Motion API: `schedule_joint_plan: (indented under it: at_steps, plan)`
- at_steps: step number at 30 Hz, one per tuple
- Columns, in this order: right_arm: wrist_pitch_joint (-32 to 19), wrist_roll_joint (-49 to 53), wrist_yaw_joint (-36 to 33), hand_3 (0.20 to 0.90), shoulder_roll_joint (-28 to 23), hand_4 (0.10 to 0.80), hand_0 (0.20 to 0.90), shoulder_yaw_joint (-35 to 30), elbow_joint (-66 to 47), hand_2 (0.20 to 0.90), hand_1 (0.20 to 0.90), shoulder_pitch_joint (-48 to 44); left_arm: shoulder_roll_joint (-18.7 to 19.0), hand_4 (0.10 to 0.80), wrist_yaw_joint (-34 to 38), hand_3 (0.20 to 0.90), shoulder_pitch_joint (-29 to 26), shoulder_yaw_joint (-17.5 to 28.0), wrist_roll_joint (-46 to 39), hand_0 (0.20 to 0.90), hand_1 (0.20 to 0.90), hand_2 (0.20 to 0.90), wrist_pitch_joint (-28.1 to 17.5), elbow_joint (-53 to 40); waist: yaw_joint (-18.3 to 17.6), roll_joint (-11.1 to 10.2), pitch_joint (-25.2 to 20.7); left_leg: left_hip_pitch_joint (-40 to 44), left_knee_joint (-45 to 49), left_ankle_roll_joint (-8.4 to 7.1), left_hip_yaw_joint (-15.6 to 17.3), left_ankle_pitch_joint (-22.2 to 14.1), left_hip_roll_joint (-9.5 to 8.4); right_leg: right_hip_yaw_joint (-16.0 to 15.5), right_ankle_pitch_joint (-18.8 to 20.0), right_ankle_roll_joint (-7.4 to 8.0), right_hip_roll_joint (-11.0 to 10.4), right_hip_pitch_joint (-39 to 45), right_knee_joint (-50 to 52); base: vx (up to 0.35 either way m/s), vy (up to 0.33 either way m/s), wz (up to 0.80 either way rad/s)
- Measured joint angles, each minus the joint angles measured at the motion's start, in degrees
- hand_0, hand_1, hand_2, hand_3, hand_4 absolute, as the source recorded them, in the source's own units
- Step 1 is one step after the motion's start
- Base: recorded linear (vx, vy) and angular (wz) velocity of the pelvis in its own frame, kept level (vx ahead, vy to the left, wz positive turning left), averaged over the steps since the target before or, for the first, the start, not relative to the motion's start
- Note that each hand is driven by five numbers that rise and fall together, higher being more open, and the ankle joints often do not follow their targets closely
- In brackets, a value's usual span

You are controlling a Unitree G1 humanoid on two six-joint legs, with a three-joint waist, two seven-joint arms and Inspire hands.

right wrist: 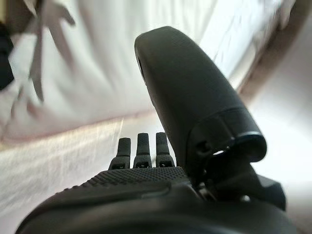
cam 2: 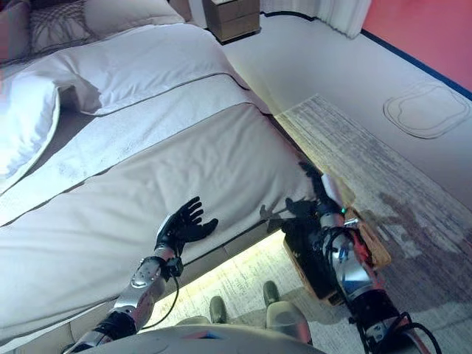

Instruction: Pick up the clothes from the bed and place them into the basket

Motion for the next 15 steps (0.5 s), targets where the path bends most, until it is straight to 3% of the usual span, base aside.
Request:
schedule_joint_plan:
  at_steps: [15]
  plan:
    - [-0.2,0.2,1.1,0.900,0.2,0.800,0.900,0.6,0.8,0.900,0.900,1.2,0.6,0.800,-2.2,0.900,4.8,0.5,0.1,0.900,0.900,0.900,0.0,-0.1,5.7,-0.1,-0.5,-0.9,0.0,0.13,-6.3,1.5,-0.50,-6.3,-0.8,-0.29,-0.6,1.8,0.1,0.051,0.002,0.24]
